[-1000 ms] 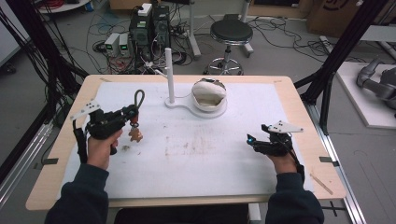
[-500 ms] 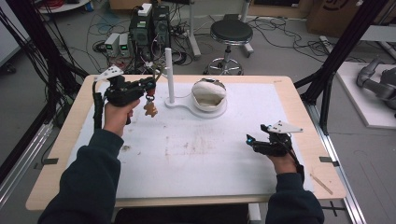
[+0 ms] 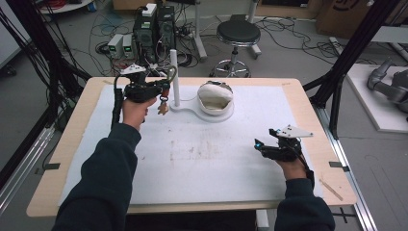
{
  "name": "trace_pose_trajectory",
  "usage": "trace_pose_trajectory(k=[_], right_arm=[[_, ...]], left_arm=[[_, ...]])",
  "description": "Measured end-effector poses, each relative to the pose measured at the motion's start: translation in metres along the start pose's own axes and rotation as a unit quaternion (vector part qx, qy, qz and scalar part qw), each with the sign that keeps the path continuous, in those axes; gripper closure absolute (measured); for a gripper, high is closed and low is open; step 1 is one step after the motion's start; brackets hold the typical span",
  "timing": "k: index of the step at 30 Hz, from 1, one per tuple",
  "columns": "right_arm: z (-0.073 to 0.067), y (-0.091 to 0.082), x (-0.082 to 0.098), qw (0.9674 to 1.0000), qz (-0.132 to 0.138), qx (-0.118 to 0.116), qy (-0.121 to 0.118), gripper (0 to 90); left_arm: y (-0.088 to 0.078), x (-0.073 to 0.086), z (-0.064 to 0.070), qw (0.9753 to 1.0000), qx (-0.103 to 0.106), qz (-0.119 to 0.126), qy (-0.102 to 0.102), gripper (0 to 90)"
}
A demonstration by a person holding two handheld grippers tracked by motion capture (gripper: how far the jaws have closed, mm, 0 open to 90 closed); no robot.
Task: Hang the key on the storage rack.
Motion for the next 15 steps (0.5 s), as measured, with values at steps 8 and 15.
trace_pose_trajectory(k=[8,15], right_arm=[[-0.002,0.002,0.0,1.0,-0.003,-0.004,-0.002,26.9],[0.0,0.001,0.002,1.0,-0.004,-0.003,-0.002,26.9]], left_arm=[[0.014,0.009,-0.007,0.9992,-0.027,-0.027,-0.006,75.5],[0.011,0.019,-0.016,0.9987,-0.04,-0.017,-0.026,53.4]])
Point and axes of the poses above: each handheld gripper's, and its own axes: y roughly forward along the jaws, x roughly out of its underside, z roughly to its right, the point moved 9 cm from there along y, roughly forward along the jaws, and after that the axes turned 8 degrees about y, right-handed, at the moved point
